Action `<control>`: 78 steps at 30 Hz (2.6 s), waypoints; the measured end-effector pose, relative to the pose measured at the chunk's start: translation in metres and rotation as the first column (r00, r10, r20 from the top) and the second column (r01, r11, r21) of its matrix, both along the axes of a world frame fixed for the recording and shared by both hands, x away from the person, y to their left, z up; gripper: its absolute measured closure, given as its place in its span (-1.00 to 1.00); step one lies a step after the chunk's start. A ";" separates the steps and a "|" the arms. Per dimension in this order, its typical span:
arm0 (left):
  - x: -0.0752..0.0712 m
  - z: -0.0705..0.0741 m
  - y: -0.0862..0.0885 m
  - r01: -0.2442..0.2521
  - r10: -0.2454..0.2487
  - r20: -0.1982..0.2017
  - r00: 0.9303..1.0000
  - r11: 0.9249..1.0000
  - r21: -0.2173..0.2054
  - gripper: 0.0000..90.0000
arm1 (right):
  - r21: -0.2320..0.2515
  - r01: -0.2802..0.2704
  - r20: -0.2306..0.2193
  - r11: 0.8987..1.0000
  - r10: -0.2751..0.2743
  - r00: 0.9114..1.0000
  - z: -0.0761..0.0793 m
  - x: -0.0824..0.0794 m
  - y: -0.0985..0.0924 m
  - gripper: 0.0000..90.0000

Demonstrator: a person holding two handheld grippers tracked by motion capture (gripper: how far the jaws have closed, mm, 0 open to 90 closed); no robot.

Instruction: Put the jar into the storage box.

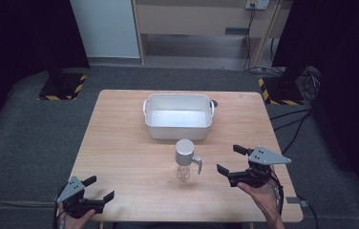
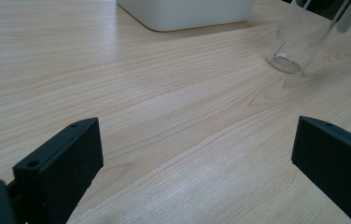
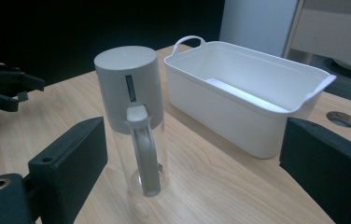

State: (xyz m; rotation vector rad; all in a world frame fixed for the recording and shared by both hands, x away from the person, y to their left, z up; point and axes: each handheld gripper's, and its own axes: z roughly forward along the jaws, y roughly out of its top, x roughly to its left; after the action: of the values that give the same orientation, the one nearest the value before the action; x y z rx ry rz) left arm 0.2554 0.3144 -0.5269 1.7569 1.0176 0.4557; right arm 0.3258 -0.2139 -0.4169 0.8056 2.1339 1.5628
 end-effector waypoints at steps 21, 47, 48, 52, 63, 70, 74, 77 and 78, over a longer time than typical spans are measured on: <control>0.000 0.000 0.000 0.004 -0.004 0.002 1.000 1.000 -0.002 -0.98 | -0.021 -0.099 -0.038 0.995 0.098 0.994 0.000 0.023 0.051 -0.81; 0.000 0.000 0.000 0.006 -0.006 0.002 1.000 1.000 -0.005 -0.98 | -0.071 -0.172 -0.089 0.983 0.165 0.982 -0.013 0.044 0.101 -0.67; 0.000 0.000 0.000 0.006 -0.006 0.002 1.000 1.000 -0.005 -0.98 | -0.072 -0.176 -0.090 0.982 0.169 0.981 -0.014 0.044 0.103 -0.66; 0.000 0.000 0.000 0.008 -0.008 0.002 1.000 1.000 -0.004 -0.98 | -0.077 -0.183 -0.099 0.980 0.175 0.980 -0.017 0.046 0.107 -0.60; 0.000 0.000 0.000 0.007 -0.007 0.002 1.000 1.000 -0.006 -0.98 | -0.116 -0.184 -0.100 0.976 0.173 0.980 -0.021 0.049 0.111 -0.31; 0.000 0.000 0.000 0.006 -0.006 0.002 1.000 1.000 -0.005 -0.98 | -0.117 -0.177 -0.094 0.977 0.167 0.982 -0.021 0.049 0.111 -0.30; 0.000 0.000 0.001 0.005 -0.005 0.002 1.000 1.000 -0.007 -0.98 | -0.126 -0.173 -0.091 0.977 0.162 0.983 -0.020 0.050 0.112 -0.30; 0.000 0.000 0.001 0.004 -0.004 0.003 1.000 1.000 -0.007 -0.98 | -0.126 -0.168 -0.088 0.978 0.158 0.984 -0.017 0.051 0.111 -0.30; 0.000 0.000 0.001 0.004 -0.004 0.003 1.000 1.000 -0.007 -0.98 | -0.126 -0.168 -0.088 0.978 0.158 0.984 -0.017 0.051 0.111 -0.30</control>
State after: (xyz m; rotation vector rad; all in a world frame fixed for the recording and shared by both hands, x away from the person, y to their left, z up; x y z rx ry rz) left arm 0.2551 0.3154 -0.5271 1.7511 1.0122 0.4513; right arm 0.3766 -0.1031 -0.4344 0.6721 2.3852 1.4686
